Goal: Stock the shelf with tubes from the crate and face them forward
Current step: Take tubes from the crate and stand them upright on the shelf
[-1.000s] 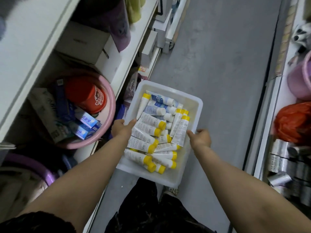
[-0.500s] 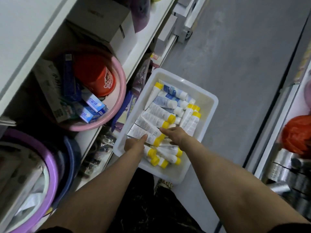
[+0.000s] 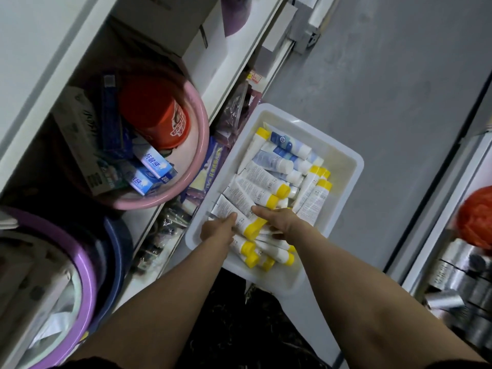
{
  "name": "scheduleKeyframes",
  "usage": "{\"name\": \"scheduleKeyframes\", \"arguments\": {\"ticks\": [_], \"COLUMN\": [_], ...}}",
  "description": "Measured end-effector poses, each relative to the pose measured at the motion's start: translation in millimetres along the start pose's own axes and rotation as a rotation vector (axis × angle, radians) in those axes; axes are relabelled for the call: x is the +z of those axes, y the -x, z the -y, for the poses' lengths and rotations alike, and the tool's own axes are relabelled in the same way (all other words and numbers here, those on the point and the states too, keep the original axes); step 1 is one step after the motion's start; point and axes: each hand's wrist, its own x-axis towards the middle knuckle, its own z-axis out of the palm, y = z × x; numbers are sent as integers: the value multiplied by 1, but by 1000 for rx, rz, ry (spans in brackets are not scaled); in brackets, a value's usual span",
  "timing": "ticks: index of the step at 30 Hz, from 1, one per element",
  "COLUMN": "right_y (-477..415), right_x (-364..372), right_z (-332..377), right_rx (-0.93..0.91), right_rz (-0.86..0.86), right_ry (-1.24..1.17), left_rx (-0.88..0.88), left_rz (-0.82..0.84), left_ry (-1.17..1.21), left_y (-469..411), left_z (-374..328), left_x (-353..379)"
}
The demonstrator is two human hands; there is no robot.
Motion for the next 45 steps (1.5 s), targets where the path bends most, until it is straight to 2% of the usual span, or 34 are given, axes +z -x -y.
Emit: {"name": "scheduleKeyframes", "arguments": {"ticks": [4,6,10,15,21,27,32,38,45], "right_y": [-7,-8,-9,8,38,87,155,239,346], "right_x": [10,13,12,5,-9,-26,-34,-38,-15], "right_z": [-4,-6,-12,-8,-16,-29,-27,-1,44], "right_rx": [10,-2,28,59,54,-37,-227,-570,-959], "right_rz": [-44,-47,47,126,155,177,213,300,451], "right_ry": [23,22,-83,-116,-112,-222,-269,-300,-290], "left_rx": [-46,-80,-153,-210,-173,-109,83,462,861], "left_rz": [39,111,260,346,341,447,491,521,445], "left_ry": [60,122,276,250,307,410,422,436,484], "left_y": [-8,-12,-12,2,32,99,164,257,378], "left_z": [1,-1,-8,-13,-13,-12,-14,-36,-53], "left_x": [0,-1,-6,-9,-8,-24,-44,-82,-162]}}
